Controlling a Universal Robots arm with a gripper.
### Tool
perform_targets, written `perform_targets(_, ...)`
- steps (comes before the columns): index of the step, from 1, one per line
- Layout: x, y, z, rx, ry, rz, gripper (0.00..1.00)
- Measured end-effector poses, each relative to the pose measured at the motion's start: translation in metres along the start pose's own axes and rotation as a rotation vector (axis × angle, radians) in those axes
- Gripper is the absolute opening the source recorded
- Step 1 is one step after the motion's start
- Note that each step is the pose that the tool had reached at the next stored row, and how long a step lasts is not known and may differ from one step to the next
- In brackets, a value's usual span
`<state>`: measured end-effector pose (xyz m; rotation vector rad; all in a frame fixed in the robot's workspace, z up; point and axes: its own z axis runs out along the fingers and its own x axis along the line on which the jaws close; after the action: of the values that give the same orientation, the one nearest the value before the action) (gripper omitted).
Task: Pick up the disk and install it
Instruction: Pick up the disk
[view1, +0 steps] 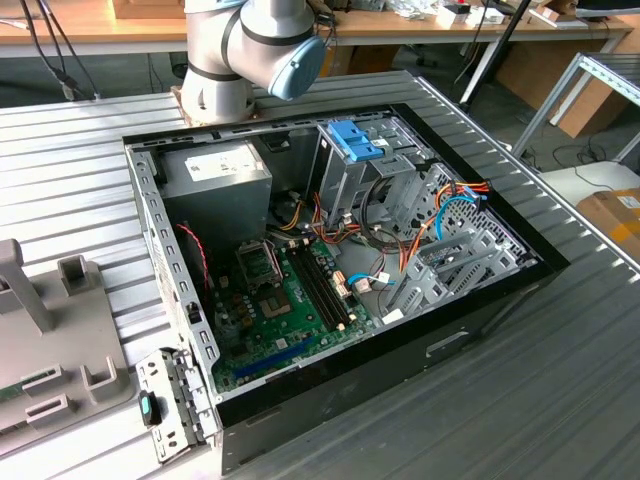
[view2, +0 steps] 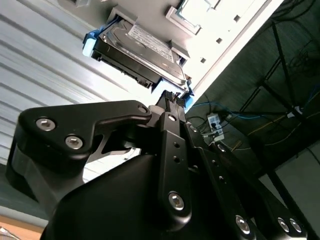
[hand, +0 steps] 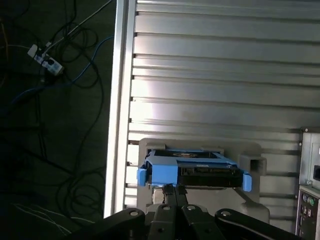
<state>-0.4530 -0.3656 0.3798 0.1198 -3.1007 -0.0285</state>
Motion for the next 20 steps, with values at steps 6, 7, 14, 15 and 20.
perform_targets(6,0.0,0.0,0.0,0.0052,0.0028,-0.138,0.11)
perform_targets(7,0.0,0.0,0.0,0.0059,0.0031,-0.156,0.11)
perform_targets(14,0.0,0.0,0.0,0.0128,0.0068,-0.339,0.11)
perform_targets(15,0.0,0.0,0.0,0.0135,0.0071,-0.357,0.11)
perform_targets(20,0.0,0.0,0.0,0.0171,0.009,-0.452,0.11)
